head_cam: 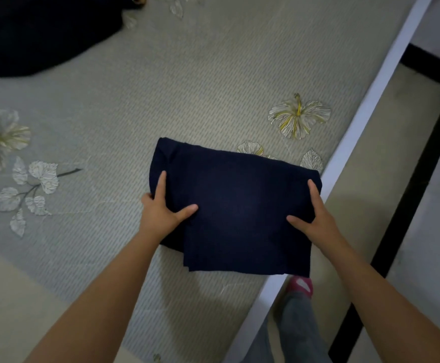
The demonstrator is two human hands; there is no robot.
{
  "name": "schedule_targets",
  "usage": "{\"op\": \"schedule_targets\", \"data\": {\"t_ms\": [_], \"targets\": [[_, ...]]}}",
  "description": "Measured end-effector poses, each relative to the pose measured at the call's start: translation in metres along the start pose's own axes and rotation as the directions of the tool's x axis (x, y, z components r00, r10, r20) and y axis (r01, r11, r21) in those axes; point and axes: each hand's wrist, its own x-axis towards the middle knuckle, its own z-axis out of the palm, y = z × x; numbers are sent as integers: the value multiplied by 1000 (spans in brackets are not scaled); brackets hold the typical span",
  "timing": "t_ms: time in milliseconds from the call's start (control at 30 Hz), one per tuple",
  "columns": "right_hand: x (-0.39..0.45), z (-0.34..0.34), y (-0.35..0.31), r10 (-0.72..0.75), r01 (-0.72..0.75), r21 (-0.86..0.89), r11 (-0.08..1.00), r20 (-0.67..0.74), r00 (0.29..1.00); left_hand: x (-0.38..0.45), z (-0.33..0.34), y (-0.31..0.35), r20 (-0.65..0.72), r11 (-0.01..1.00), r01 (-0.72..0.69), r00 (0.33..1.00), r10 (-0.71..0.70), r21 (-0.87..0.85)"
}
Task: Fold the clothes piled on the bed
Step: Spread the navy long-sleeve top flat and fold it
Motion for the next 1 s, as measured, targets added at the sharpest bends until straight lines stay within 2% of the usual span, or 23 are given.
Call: {"op": "schedule_targets", "data": {"t_ms": [133,267,367,533,700,867,1000], "targets": [[-4,7,-1,48,-51,58,997,37,998,-7,9,-8,112,980,-85,988,106,-180],[-2,11,-8,18,-17,-32,999,12,1000,-15,14,-2,78,930,-125,984,161,-345],[-2,10,-14,-37,39,-64,997,35,999,-21,17,6,65,910,-169,976,208,-379],[-9,-10,-25,-65,68,-71,995,42,997,-38,19,30,67,907,-233,960,272,-352],[-28,-59,-39,-90,87,-130,988,-21,996,-54,18,74,150,927,-274,936,318,-254],[-40,-136,-59,-65,45,-192,980,-98,993,-63,33,160,188,922,-349,907,378,-170],[-45,-205,-74,-79,48,-156,987,-201,976,-70,48,246,182,894,-441,875,449,-80]]}}
